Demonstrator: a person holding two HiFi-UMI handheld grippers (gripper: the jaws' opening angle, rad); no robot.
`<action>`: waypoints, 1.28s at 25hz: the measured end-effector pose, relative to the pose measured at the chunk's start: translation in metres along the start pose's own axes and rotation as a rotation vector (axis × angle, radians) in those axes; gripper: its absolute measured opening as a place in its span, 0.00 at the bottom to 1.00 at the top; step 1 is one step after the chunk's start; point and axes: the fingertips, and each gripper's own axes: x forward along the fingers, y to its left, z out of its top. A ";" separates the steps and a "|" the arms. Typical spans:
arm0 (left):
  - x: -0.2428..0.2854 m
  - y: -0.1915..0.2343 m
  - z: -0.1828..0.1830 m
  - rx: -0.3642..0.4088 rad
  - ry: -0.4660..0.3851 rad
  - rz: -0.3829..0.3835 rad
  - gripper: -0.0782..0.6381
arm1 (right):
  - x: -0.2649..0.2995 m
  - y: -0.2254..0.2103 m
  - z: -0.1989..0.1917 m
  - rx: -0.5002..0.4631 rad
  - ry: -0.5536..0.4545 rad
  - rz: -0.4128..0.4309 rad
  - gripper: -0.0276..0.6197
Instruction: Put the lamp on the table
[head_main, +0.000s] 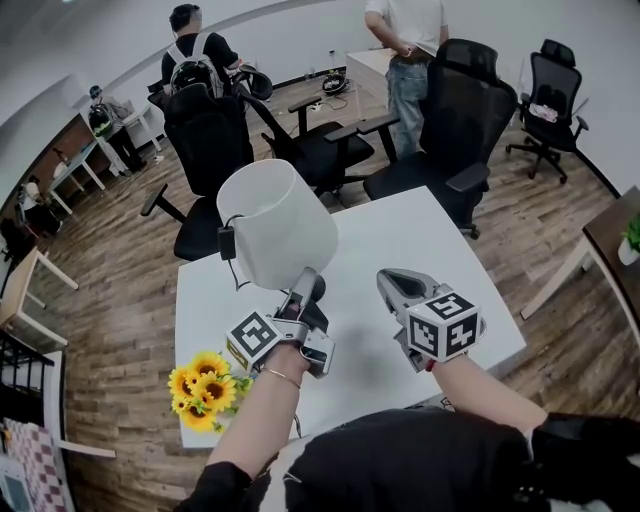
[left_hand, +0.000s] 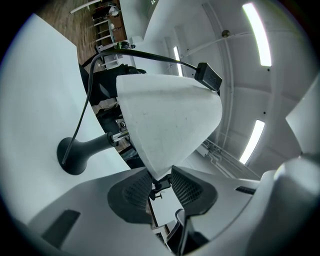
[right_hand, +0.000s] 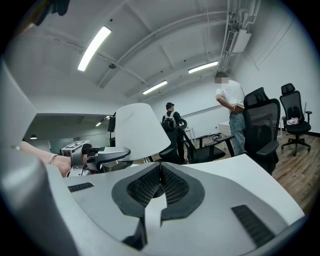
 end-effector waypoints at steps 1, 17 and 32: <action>0.000 0.001 0.000 0.010 0.001 0.006 0.28 | 0.000 -0.001 0.000 0.004 -0.001 -0.001 0.07; -0.008 0.009 -0.006 0.031 -0.009 0.055 0.29 | -0.004 0.001 -0.005 0.015 0.003 0.009 0.07; -0.029 0.014 -0.022 0.035 -0.146 0.211 0.16 | -0.016 -0.012 -0.016 0.029 0.041 0.109 0.07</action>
